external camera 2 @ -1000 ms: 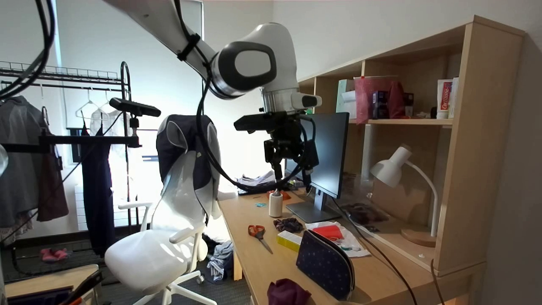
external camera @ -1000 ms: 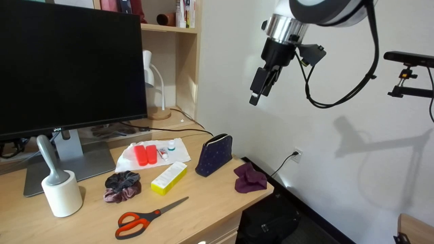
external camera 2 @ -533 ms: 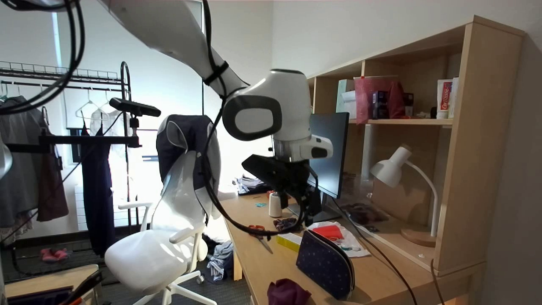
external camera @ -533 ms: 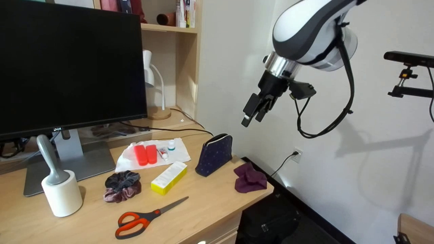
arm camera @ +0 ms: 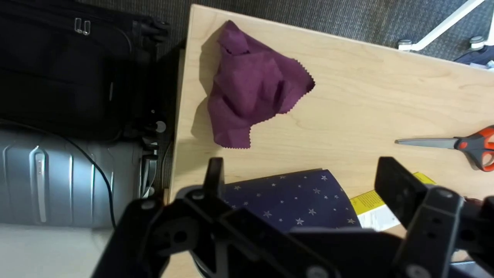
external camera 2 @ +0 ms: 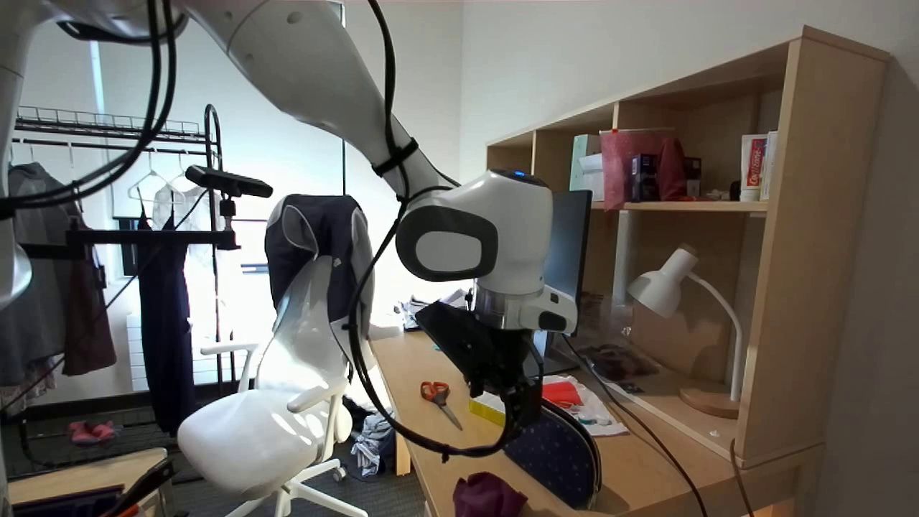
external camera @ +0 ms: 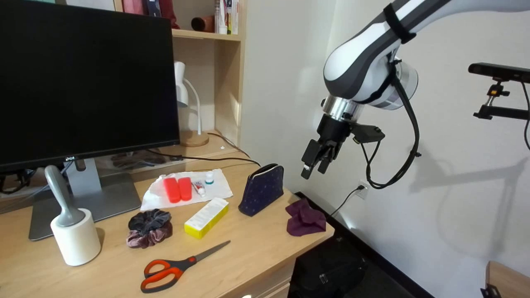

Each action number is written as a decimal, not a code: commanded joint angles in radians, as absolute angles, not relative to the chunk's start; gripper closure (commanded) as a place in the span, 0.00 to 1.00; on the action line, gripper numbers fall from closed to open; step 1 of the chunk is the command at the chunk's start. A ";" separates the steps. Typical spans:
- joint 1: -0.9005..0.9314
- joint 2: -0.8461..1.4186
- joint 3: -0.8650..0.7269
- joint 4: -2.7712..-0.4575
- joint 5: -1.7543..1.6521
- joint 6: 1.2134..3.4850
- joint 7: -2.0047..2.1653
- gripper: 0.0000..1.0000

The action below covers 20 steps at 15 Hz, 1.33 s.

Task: Move the purple cloth to the right of the white cloth

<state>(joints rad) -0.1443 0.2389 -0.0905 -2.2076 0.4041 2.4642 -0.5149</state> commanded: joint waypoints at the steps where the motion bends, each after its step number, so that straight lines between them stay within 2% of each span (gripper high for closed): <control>1: -0.172 0.240 -0.063 -2.205 0.392 2.464 -0.506 0.00; 4: -0.171 0.240 -0.061 -2.204 0.393 2.463 -0.506 0.00; 9: -0.224 0.336 -0.067 -2.078 0.437 2.347 -0.482 0.00; 15: -0.273 0.540 -0.062 -1.864 0.392 2.192 -0.419 0.00; 20: -0.247 0.663 -0.064 -1.751 0.315 2.173 -0.292 0.00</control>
<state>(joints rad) -0.2552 0.5928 -0.0721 -1.8380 0.3699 2.2109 -0.3703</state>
